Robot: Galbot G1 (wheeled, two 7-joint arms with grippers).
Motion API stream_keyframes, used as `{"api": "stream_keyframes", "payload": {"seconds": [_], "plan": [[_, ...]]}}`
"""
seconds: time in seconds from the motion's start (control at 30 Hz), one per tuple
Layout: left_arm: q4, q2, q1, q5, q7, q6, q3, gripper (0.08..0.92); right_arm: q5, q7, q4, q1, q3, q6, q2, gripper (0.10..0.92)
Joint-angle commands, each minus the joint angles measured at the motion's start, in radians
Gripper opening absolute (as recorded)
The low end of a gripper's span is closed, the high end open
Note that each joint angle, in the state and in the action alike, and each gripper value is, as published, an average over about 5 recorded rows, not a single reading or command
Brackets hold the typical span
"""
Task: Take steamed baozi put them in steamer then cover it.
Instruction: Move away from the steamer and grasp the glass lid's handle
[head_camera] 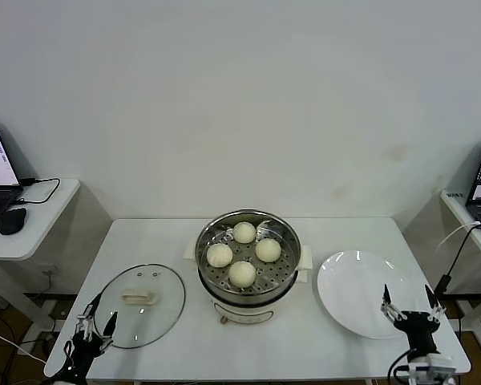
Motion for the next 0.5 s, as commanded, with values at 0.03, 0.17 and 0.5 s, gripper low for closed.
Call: {"api": "stream_keyframes", "payload": {"seconds": [0.03,0.17,0.5], "plan": [[0.141,0.086,-0.146,0.11,0.052,-0.047,0.051,0.823,-0.019,0.019,-0.005,-0.041,0.028,0.016,0.043,0.823],[0.178,0.094,-0.184,0.102,0.061,-0.048,0.075,0.823,-0.032,0.021,-0.007,-0.045,0.038,0.023,0.051,0.823],[0.234,0.1,-0.273,0.099,0.069,-0.049,0.13,0.823,-0.05,0.022,-0.007,-0.05,0.05,0.028,0.058,0.823]]}}
